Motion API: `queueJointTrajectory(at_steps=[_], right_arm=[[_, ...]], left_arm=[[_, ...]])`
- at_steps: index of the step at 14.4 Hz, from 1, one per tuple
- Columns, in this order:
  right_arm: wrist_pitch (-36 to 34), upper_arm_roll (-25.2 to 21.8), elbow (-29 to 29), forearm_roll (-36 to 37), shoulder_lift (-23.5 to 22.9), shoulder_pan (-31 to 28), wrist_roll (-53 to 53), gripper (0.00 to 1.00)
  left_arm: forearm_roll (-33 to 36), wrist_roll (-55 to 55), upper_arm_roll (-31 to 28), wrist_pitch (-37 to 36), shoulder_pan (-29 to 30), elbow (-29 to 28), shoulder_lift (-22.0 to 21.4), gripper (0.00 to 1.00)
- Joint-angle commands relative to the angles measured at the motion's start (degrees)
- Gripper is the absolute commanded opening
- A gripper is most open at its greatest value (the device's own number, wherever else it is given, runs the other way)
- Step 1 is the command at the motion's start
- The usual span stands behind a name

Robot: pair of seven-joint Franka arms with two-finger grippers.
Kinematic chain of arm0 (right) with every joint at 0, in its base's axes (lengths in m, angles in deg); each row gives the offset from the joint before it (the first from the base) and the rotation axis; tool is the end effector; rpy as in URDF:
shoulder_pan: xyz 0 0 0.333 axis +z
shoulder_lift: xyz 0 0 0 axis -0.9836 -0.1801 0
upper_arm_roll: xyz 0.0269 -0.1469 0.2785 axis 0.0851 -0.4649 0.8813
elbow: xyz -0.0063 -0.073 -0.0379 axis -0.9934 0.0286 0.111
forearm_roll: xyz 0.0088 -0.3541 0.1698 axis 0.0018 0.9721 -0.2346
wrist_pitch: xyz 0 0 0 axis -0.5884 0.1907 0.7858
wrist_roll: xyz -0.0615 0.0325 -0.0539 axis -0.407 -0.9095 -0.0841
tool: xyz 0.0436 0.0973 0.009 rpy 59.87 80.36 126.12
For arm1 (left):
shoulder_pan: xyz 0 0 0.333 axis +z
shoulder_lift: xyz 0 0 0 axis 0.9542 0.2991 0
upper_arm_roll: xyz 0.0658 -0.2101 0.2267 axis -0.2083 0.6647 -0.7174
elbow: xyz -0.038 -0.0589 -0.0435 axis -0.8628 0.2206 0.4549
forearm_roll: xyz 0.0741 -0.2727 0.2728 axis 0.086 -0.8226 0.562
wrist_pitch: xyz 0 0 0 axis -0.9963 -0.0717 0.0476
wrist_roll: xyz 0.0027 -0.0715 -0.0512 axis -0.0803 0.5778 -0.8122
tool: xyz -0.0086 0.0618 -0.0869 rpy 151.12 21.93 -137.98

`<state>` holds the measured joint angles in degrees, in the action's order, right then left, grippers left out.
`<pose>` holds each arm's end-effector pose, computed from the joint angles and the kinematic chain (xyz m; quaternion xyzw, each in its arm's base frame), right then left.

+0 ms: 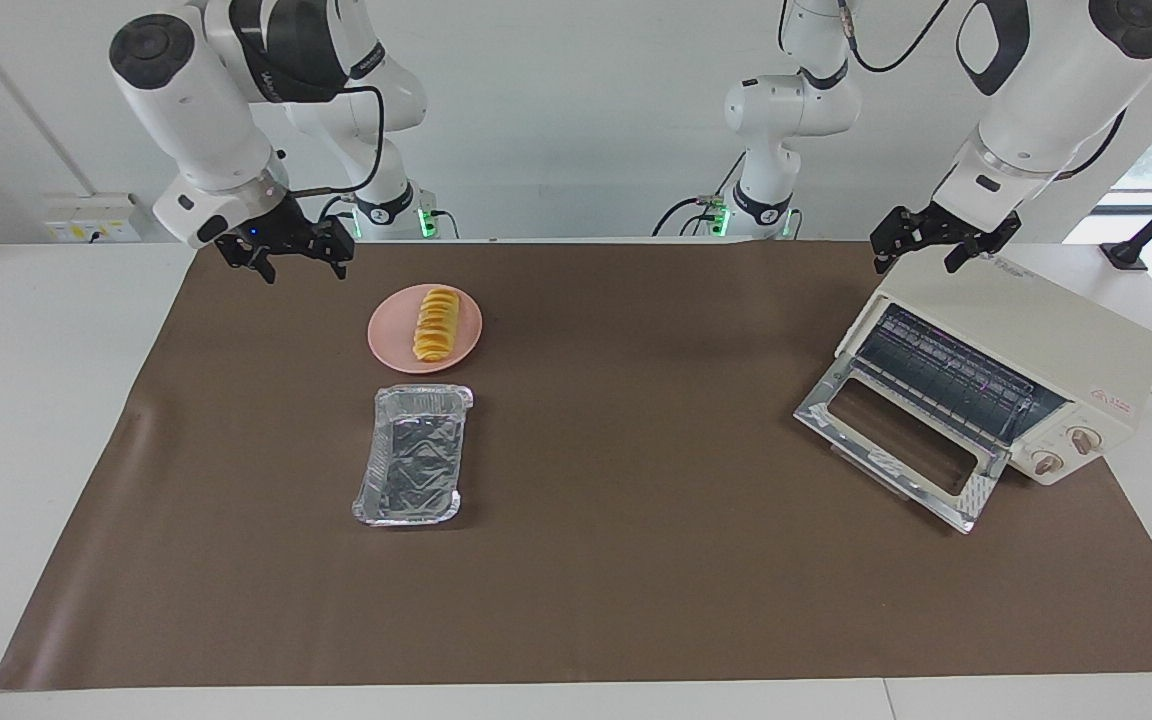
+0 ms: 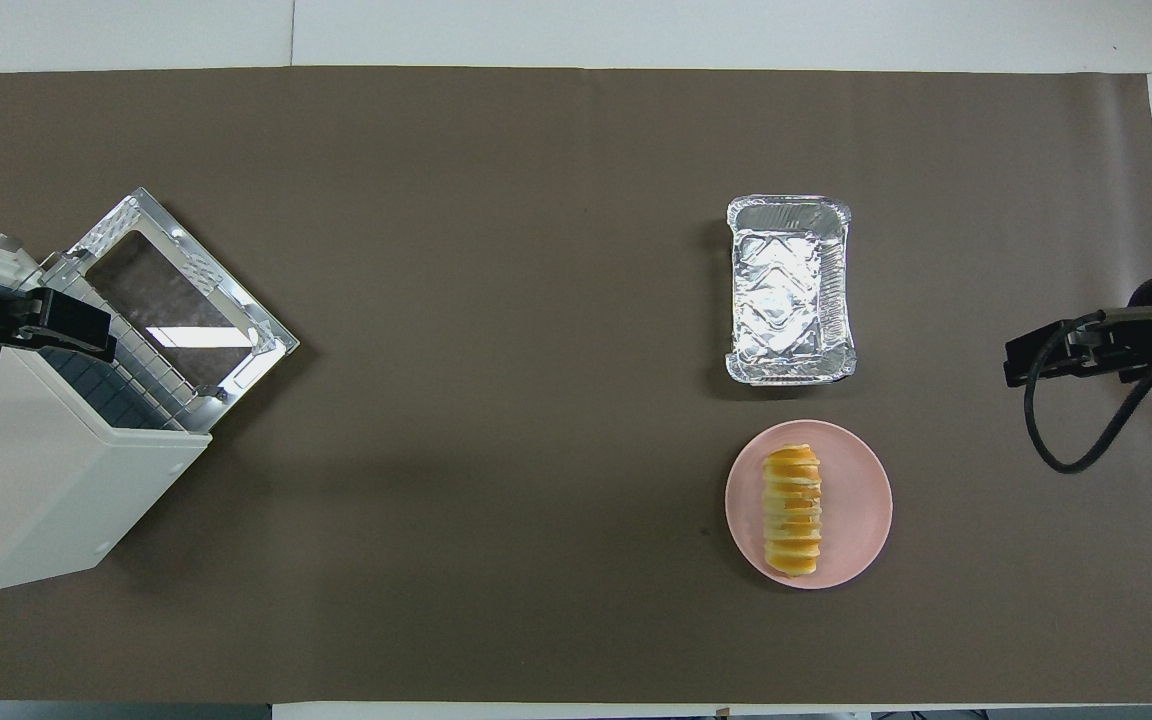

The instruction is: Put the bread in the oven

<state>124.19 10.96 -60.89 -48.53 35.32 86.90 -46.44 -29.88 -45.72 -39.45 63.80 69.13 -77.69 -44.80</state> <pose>0.5050 0.0422 0.5348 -0.9970 -0.0155 0.0748 0.0079 0.5363 -0.0447 0.6040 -0.9970 0.0397 0.0663 0.0048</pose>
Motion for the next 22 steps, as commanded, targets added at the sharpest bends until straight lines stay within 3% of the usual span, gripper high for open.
queueJointTrajectory(at_steps=[1, 3, 5, 11, 19, 22], right_arm=[[6.25, 0.25, -7.70, -0.78, 2.03, 4.04, -6.19, 1.00], [14.67, 0.25, -13.93, -0.78, 2.03, 8.35, -11.55, 1.00], [20.14, 0.34, -18.42, -0.87, 2.03, 9.15, -15.17, 1.00], [29.46, 0.34, -29.93, -6.92, 2.64, 11.09, -16.67, 1.00], [35.36, 0.43, -39.26, -7.81, 4.84, 11.18, -16.67, 1.00], [36.16, 0.43, -41.03, -9.48, 5.63, 11.96, -16.59, 0.86]], left_arm=[[0.60, 0.65, 0.35, 0.67, 0.57, -0.67, -0.93, 1.00], [0.60, 0.65, 0.35, 0.58, 0.57, -0.67, -0.93, 1.00], [0.60, 0.65, 0.35, 0.58, 0.57, -0.67, -0.93, 1.00], [0.60, 0.65, 0.35, 0.67, 0.57, -0.67, -1.02, 1.00], [0.60, 0.65, 0.35, 0.67, 0.57, -0.76, -0.93, 1.00], [0.60, 0.65, 0.35, 0.67, 0.57, -0.67, -0.94, 1.00]])
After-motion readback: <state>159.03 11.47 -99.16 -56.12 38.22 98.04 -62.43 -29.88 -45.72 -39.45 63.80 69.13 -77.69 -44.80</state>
